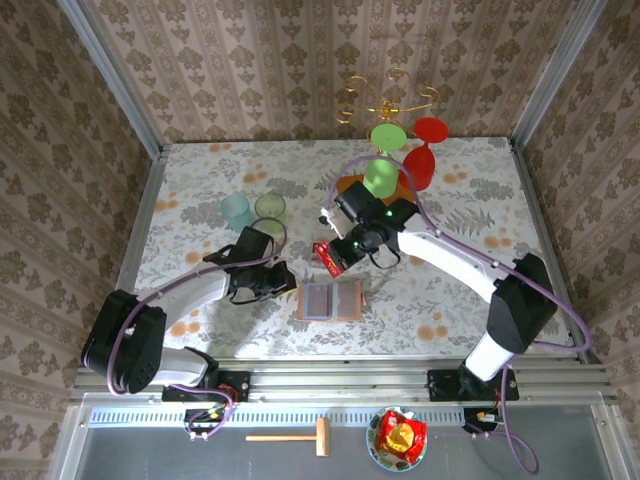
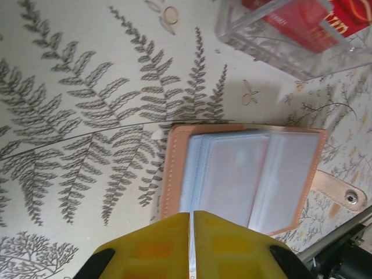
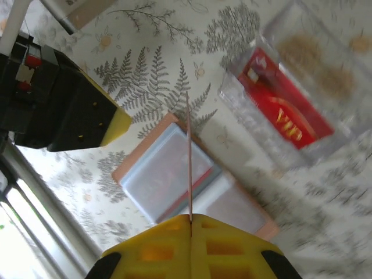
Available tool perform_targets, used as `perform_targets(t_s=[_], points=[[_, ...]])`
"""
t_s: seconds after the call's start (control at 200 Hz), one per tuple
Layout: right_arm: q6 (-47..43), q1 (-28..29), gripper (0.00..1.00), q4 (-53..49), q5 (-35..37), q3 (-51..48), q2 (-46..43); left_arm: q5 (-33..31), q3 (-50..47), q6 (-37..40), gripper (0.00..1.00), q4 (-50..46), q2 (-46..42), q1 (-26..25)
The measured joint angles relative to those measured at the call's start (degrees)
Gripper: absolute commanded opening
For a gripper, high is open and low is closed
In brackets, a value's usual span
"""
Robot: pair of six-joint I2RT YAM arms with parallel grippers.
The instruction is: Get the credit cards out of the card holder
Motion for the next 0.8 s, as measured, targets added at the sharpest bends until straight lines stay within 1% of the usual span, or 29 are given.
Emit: perform_targets(t_s=[0.19, 0.355, 0.53, 0.8], points=[[-19.10, 0.00, 0.00, -9.11, 4.79, 12.11, 9.77, -0.02, -2.14, -0.02, 0.11, -0.04, -2.23, 0.63], [-30.69, 0.11, 0.00, -15.02, 8.26, 19.30, 16.39, -0.04, -3.26, -0.02, 0.11, -0.50, -4.37, 1.62], [-38.12, 0.09, 0.00, -19.65, 10.88, 25.07, 21.38, -0.09, -3.26, -0.02, 0.11, -0.70, -6.16, 2.69], [-44.09, -0.17, 0.00, -23.50, 11.91, 31.74, 26.16, 0.00, -3.26, 0.04, 0.11, -0.70, -5.35, 3.48]])
